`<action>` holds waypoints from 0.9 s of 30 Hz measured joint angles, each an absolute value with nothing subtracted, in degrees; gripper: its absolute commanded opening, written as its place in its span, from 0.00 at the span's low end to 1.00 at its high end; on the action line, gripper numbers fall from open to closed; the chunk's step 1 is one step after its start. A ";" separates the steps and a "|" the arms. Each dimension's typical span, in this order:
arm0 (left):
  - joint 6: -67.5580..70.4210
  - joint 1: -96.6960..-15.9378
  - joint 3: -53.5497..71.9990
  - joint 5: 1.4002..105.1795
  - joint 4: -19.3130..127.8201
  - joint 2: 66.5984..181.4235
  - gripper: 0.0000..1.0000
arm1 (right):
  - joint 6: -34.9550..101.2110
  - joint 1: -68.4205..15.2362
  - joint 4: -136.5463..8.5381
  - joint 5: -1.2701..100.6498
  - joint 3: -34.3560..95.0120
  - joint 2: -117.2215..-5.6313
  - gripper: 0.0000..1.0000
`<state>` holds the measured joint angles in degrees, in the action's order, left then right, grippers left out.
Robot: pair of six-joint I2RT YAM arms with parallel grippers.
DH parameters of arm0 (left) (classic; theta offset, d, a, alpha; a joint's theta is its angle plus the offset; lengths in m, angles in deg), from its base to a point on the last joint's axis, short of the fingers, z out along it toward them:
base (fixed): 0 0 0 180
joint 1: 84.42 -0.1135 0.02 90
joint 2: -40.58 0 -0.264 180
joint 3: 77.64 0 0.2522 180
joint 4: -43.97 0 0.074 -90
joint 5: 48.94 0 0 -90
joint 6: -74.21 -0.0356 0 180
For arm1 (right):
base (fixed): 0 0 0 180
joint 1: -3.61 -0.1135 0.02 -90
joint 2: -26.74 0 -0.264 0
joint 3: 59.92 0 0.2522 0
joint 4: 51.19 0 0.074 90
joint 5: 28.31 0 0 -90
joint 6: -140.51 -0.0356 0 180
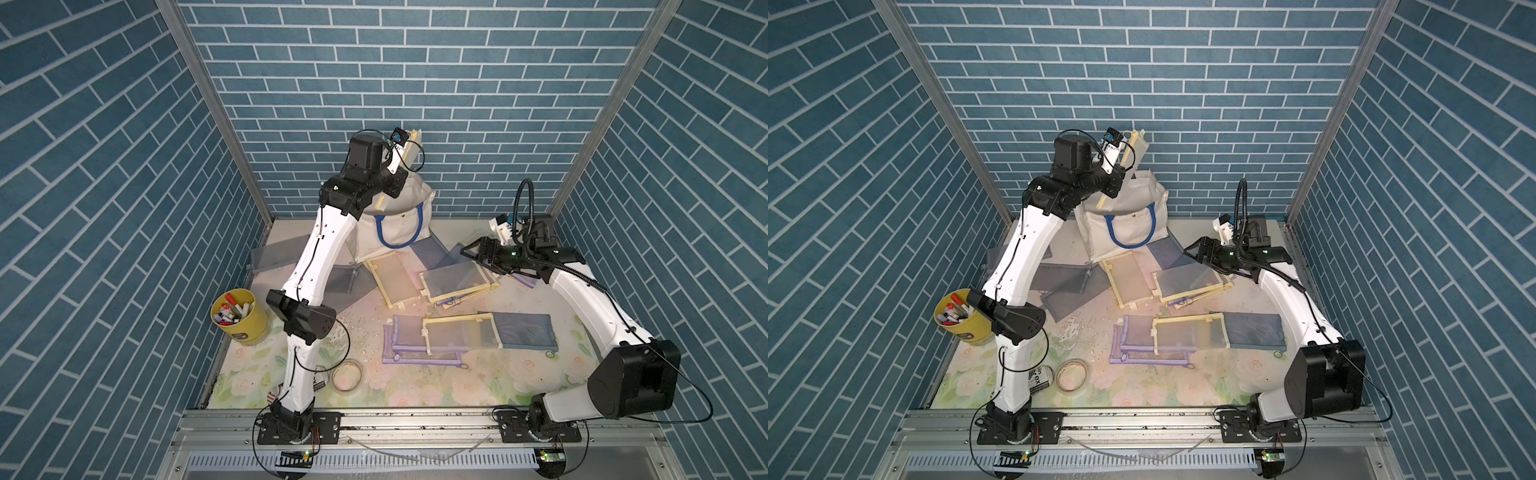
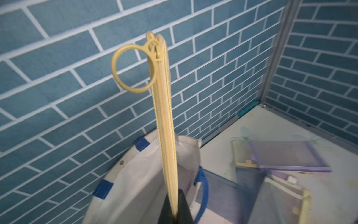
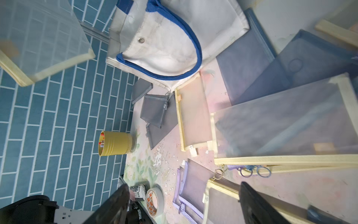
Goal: Put the pencil pouch into the canvas bag
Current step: Place the pencil pouch in the canvas bag.
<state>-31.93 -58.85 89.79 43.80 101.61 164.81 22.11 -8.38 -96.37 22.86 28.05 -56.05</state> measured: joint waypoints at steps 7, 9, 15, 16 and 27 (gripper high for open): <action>-43.51 -59.42 89.13 37.64 96.83 172.24 0.00 | 23.79 -8.38 -103.24 28.59 30.81 -56.09 0.86; -45.33 -59.66 88.52 37.20 96.02 173.81 0.00 | 23.92 -8.38 -104.11 29.79 31.94 -56.44 0.85; -49.15 -60.67 78.42 36.11 91.67 174.31 0.00 | 23.95 -8.36 -104.46 31.76 35.99 -59.85 0.84; -49.50 -60.82 77.28 36.13 91.45 174.31 0.00 | 23.95 -8.38 -104.53 31.95 36.62 -60.53 0.84; -47.38 -61.74 74.51 38.34 89.02 174.01 0.82 | 23.99 -8.38 -107.15 39.32 46.96 -70.03 0.83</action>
